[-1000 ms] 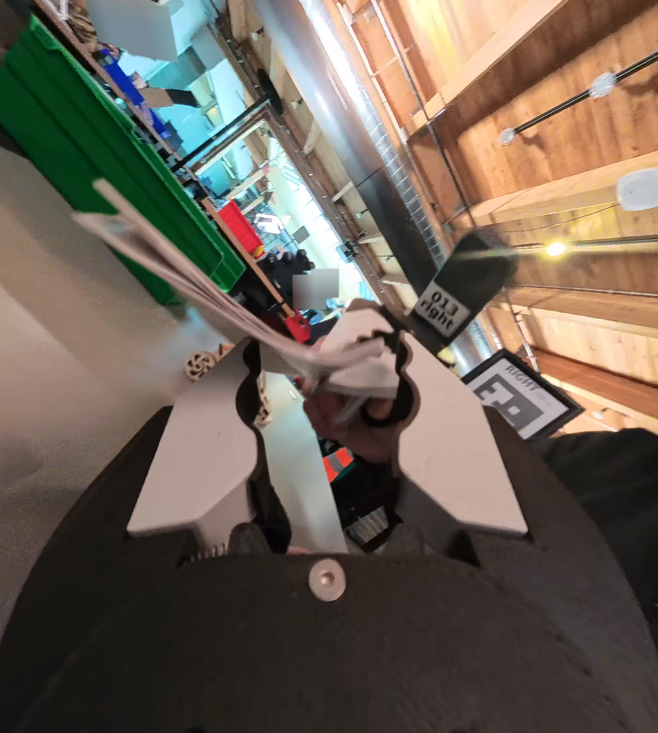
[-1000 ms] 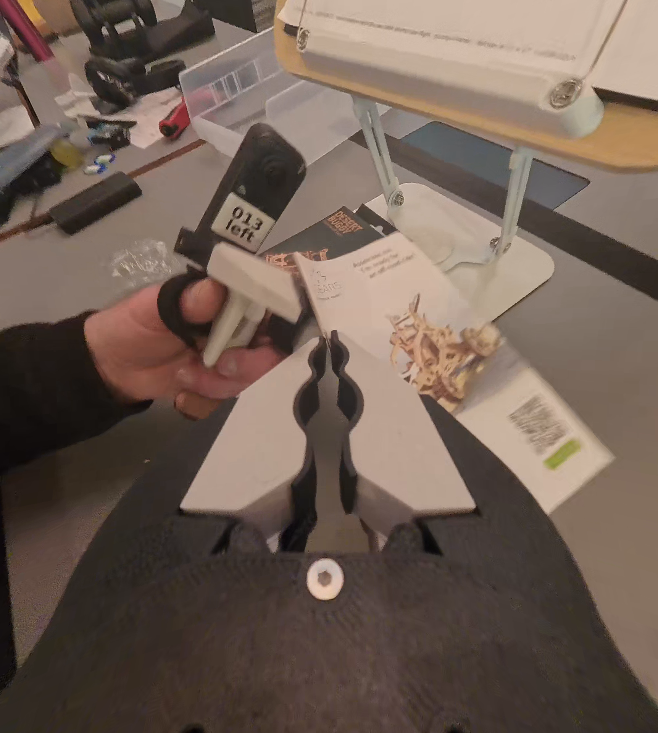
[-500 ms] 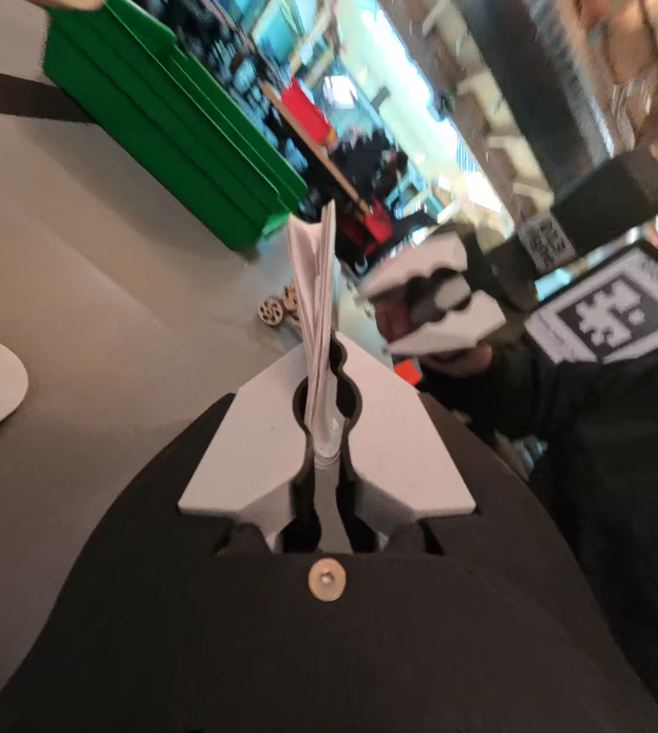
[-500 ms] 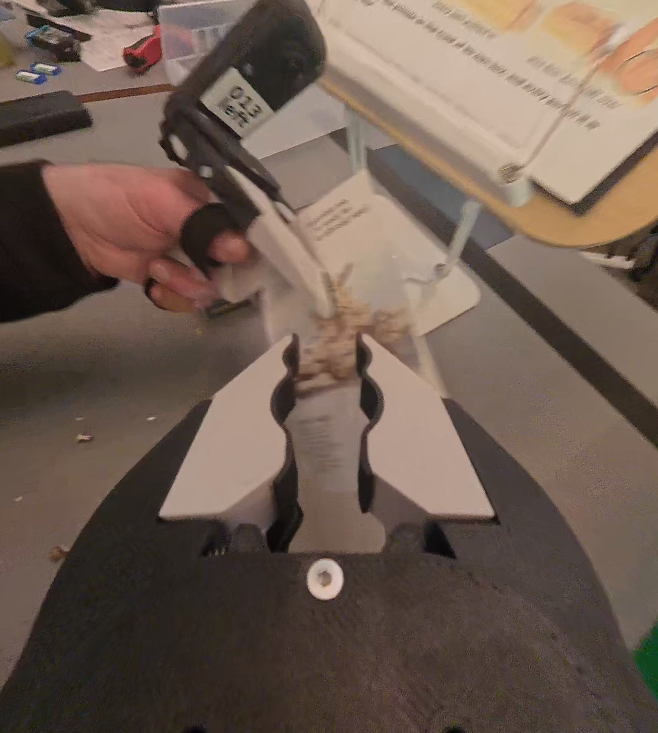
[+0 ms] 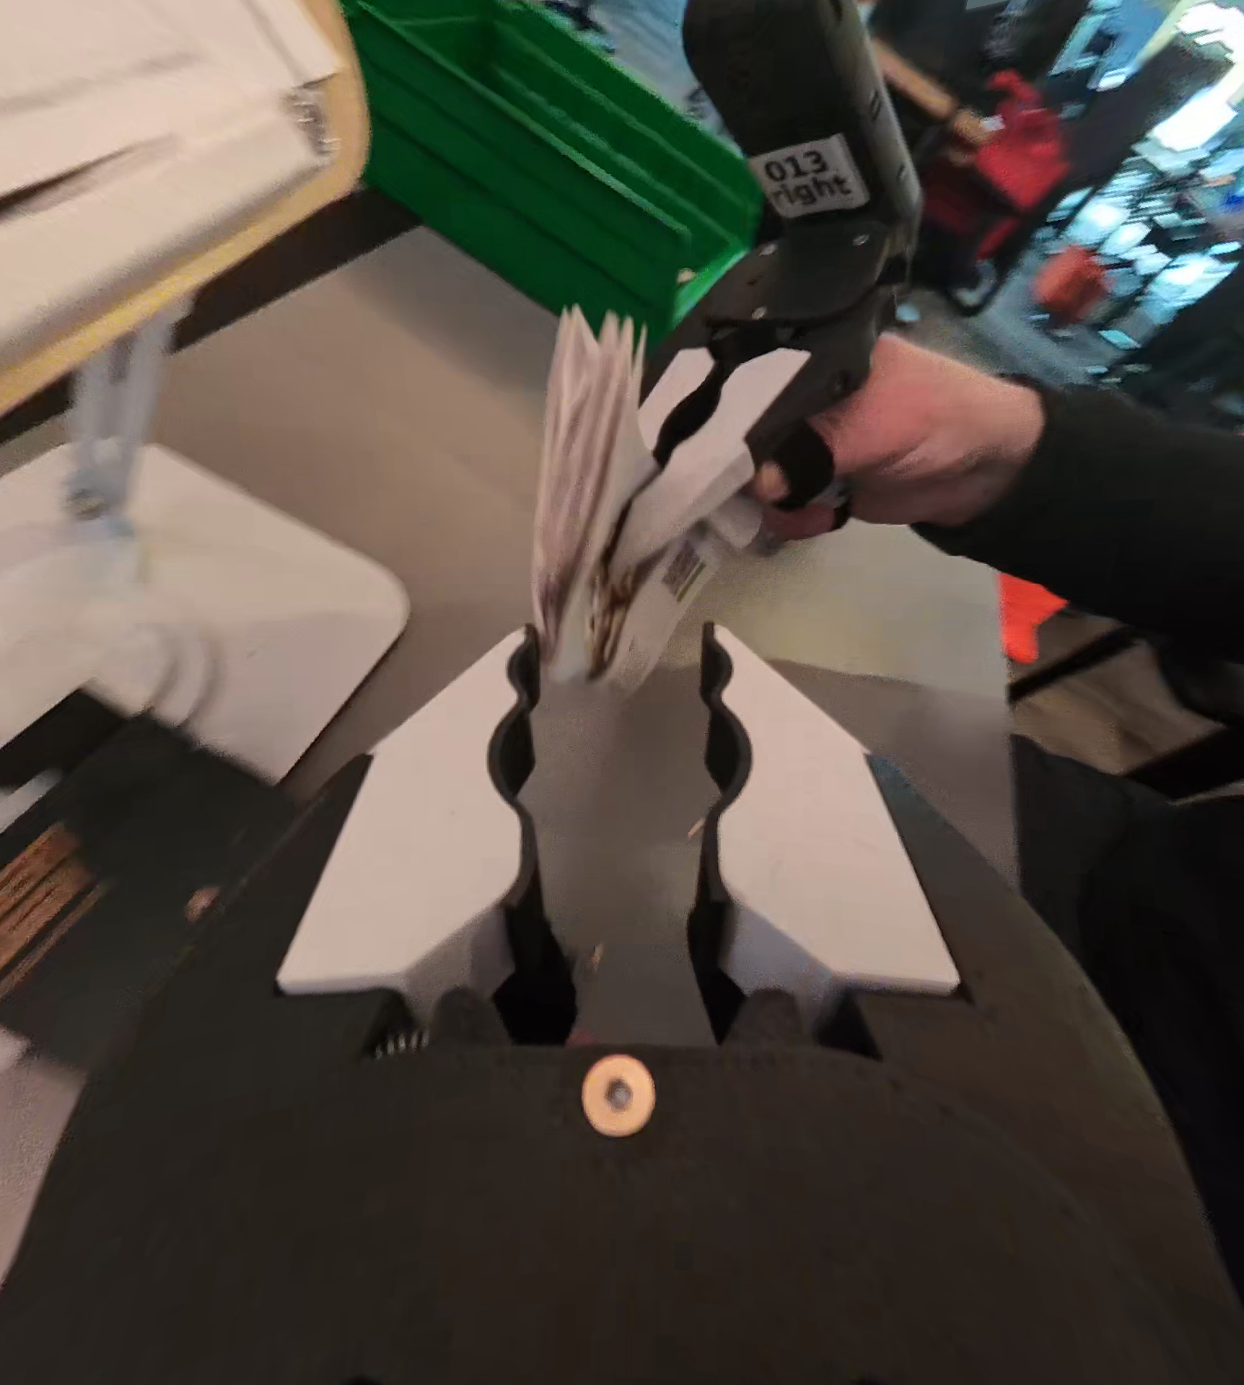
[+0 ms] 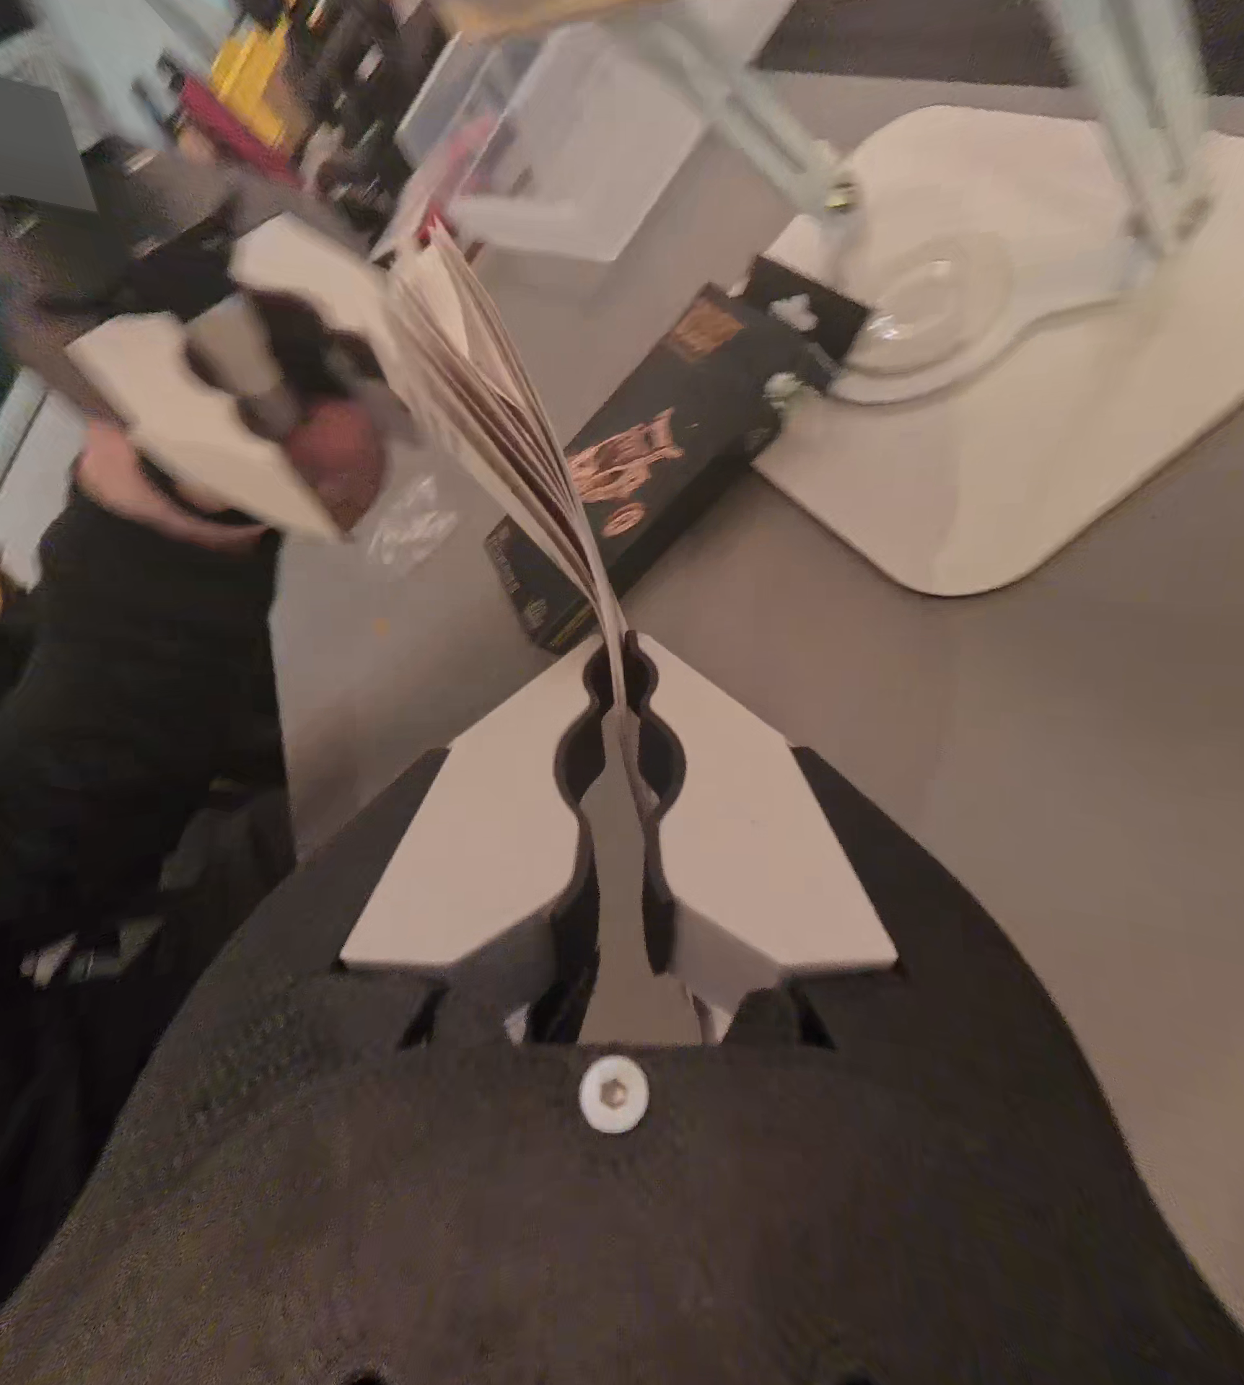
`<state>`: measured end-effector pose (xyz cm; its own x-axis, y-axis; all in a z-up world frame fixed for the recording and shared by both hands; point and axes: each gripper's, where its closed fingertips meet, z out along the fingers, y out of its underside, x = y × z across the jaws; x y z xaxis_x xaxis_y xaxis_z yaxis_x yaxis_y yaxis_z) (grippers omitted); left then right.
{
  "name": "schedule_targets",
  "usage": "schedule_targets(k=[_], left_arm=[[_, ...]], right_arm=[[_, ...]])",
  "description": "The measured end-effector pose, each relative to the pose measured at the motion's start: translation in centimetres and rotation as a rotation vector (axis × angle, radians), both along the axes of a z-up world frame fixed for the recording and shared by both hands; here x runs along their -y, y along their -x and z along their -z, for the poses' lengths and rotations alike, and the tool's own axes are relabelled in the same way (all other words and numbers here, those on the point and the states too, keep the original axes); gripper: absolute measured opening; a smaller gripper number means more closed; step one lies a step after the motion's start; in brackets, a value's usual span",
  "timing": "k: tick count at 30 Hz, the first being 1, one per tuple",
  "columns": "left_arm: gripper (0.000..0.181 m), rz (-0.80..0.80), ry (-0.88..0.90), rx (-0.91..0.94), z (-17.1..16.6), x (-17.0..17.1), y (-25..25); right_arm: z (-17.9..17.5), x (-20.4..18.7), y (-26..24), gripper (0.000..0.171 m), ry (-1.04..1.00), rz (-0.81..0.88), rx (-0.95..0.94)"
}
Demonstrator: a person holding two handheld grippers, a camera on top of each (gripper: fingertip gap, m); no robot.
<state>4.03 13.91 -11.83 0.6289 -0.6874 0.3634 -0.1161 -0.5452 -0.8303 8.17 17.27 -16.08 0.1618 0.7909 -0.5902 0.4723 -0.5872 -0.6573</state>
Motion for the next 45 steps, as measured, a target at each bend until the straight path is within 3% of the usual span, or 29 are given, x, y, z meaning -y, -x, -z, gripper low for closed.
schedule_targets(k=[6,7,9,10,14,18,20,21,22,27,31,34,36,37,38,41,45], left_arm=[[0.038,-0.15,-0.002,-0.184,0.6,5.0,7.5],[0.039,-0.161,0.011,-0.21,0.8,5.9,8.7],[0.042,-0.202,0.048,-0.272,1.3,7.8,11.4],[0.044,-0.229,0.068,-0.299,1.5,8.8,12.9],[0.054,-0.326,0.157,-0.383,3.6,13.2,17.7],[0.072,-0.415,0.369,-0.536,9.8,17.8,21.5],[0.07,-0.416,0.441,-0.56,12.5,19.4,21.6],[0.062,-0.42,0.462,-0.574,13.6,19.8,21.7],[0.04,-0.45,0.429,-0.599,14.1,19.5,22.1],[0.0,-0.435,0.314,-0.449,12.7,17.7,19.1],[0.0,-0.317,0.108,-0.356,7.6,15.2,12.7],[0.0,-0.177,-0.04,-0.352,4.1,14.3,6.7],[0.0,-0.118,-0.097,-0.357,2.6,13.9,3.7],[0.0,-0.096,-0.106,-0.352,2.2,13.8,2.7],[0.001,-0.104,-0.126,-0.353,1.8,13.3,2.3],[0.03,-0.133,-0.156,-0.316,0.5,13.1,2.5],[0.035,-0.198,-0.089,-0.334,1.7,14.9,6.1]], right_arm=[[5.6,-4.9,0.0,0.001,0.025,0.264,0.133],[6.4,-5.5,-0.4,0.007,-0.033,0.279,0.186],[7.5,-6.7,-1.4,0.043,-0.156,0.326,0.306],[7.3,-6.9,-1.5,0.057,-0.202,0.327,0.322],[5.0,-6.1,-2.1,0.059,-0.341,0.282,0.339],[1.5,-3.9,-2.5,0.054,-0.48,0.228,0.325],[-0.1,-2.9,-2.9,0.055,-0.57,0.212,0.326],[-0.9,-2.1,-2.7,0.056,-0.586,0.194,0.305],[-1.7,-0.9,-2.3,0.055,-0.592,0.164,0.27],[-2.9,8.0,1.7,0.048,-0.498,-0.09,0.113],[-2.2,14.3,5.4,0.057,-0.285,-0.225,-0.007],[-3.1,15.7,7.3,0.06,-0.109,-0.237,-0.119],[-4.6,16.3,7.5,0.035,-0.063,-0.28,-0.213],[-5.6,16.6,7.2,0.0,-0.055,-0.313,-0.268],[-6.1,16.2,6.9,0.0,-0.065,-0.313,-0.277],[-8.0,13.2,4.3,0.0,-0.128,-0.262,-0.264],[-11.4,3.9,-2.8,0.0,-0.245,-0.057,-0.231]])
